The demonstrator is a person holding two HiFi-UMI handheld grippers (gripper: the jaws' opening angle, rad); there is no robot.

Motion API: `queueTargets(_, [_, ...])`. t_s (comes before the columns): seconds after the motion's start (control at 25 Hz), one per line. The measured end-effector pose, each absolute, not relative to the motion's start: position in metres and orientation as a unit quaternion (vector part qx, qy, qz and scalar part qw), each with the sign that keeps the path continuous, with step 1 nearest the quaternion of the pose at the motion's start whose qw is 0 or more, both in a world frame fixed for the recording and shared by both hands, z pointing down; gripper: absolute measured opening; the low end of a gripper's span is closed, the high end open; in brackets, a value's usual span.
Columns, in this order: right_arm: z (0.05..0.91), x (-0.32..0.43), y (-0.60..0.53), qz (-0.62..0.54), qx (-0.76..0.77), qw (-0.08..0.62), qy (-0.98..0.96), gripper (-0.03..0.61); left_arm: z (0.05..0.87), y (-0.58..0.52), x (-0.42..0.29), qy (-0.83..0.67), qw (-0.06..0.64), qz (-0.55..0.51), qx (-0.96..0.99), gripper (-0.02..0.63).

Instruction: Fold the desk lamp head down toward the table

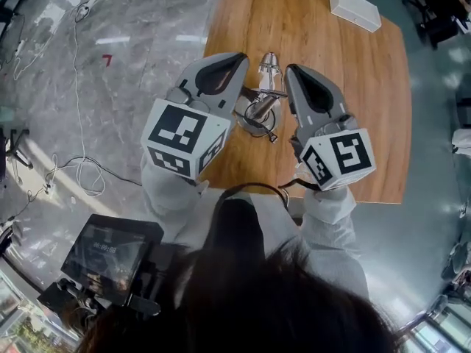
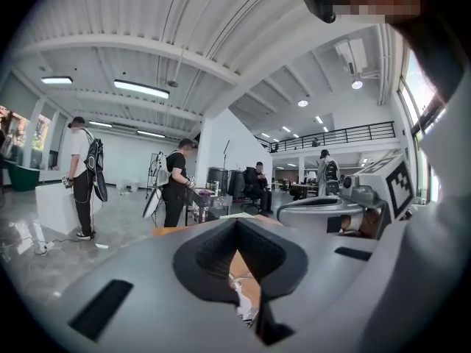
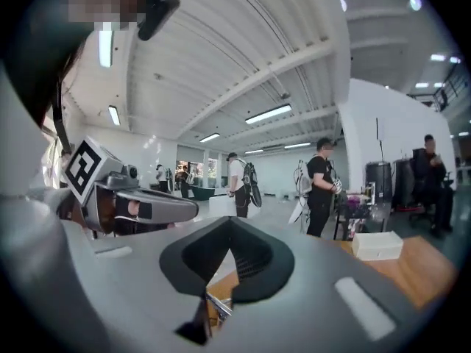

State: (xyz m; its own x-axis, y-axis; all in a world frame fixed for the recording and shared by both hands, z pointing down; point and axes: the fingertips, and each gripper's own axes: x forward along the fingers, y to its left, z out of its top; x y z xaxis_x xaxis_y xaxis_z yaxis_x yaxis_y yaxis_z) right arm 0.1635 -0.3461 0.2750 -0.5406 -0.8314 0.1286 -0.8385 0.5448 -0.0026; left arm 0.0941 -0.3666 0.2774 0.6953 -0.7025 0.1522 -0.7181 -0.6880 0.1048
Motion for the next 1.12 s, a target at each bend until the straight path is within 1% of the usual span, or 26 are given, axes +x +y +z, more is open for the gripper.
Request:
queueTargets(0.08, [0.264,0.154,-0.341,0.013,0.484,0.052,-0.874,0.002,0.272,-0.361,0.1,-0.385,0.069,0.054,0.919,0.002])
queueTargets(0.24, [0.259,0.151,-0.332,0.014,0.498,0.038,-0.866,0.002,0.27,-0.349,0.112,-0.375,0.061,0.061,0.923,0.002])
queueTargets(0.68, [0.256,0.167,-0.319,0.02,0.52,0.029,-0.853,0.0,0.263,-0.339,0.126,-0.373,0.049,0.056,0.925,0.002])
queueTargets(1.12, [0.256,0.155,-0.322,0.021,0.512,0.032,-0.858,0.0,0.26,-0.342,0.124,-0.37,0.048,0.057,0.926,0.002])
